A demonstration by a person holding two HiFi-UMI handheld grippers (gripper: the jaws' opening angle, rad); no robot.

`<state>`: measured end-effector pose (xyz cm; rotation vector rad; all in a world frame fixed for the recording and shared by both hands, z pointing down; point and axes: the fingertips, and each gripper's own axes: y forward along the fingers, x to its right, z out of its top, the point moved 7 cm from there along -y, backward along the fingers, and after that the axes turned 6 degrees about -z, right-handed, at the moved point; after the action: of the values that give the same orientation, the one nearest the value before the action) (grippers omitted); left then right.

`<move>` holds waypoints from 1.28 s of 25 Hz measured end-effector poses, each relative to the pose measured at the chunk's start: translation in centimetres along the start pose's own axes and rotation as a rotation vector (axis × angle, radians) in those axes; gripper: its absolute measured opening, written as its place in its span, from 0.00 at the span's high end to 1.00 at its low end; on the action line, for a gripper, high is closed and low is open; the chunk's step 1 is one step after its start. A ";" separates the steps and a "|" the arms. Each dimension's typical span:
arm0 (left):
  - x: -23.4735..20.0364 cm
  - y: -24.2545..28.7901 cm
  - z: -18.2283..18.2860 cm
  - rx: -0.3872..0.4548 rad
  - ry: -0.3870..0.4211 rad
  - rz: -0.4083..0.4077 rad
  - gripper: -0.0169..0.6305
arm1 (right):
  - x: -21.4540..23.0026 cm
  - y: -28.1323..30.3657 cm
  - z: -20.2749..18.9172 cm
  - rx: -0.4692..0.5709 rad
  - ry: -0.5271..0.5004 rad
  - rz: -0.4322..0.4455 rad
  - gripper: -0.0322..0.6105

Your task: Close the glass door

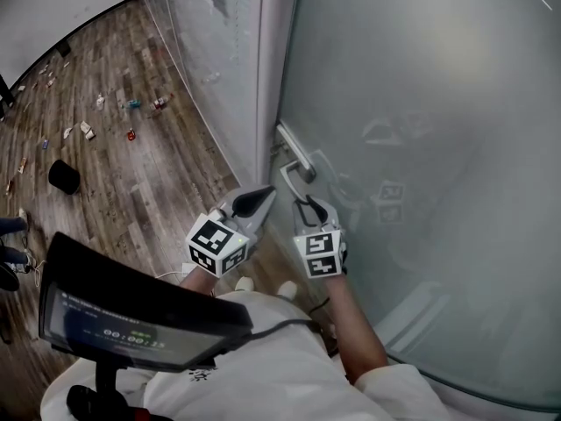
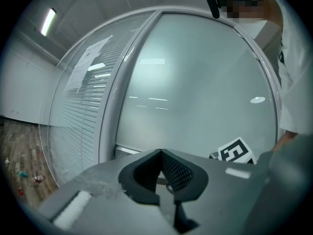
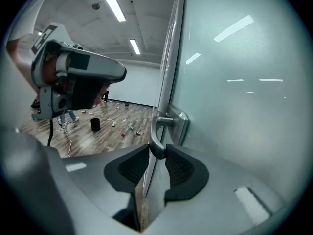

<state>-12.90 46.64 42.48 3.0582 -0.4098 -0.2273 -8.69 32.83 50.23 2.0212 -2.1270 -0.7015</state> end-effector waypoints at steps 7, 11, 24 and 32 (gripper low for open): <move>0.3 0.8 0.5 0.010 0.006 -0.019 0.97 | -0.1 0.0 0.2 -0.020 -0.007 -0.023 0.77; 0.5 1.2 1.2 0.024 0.021 -0.031 0.97 | -0.1 -0.9 0.7 -0.013 -0.059 -0.068 0.76; 2.5 0.5 2.0 0.042 0.042 -0.071 0.97 | 2.6 -10.9 3.1 0.215 0.173 -0.108 0.94; 2.9 0.8 2.1 0.048 0.039 -0.082 0.97 | 2.6 -11.7 2.8 0.215 0.196 -0.120 0.94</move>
<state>-10.69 45.04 40.03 3.1244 -0.2927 -0.1623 0.59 30.99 42.39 2.2354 -2.0585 -0.2826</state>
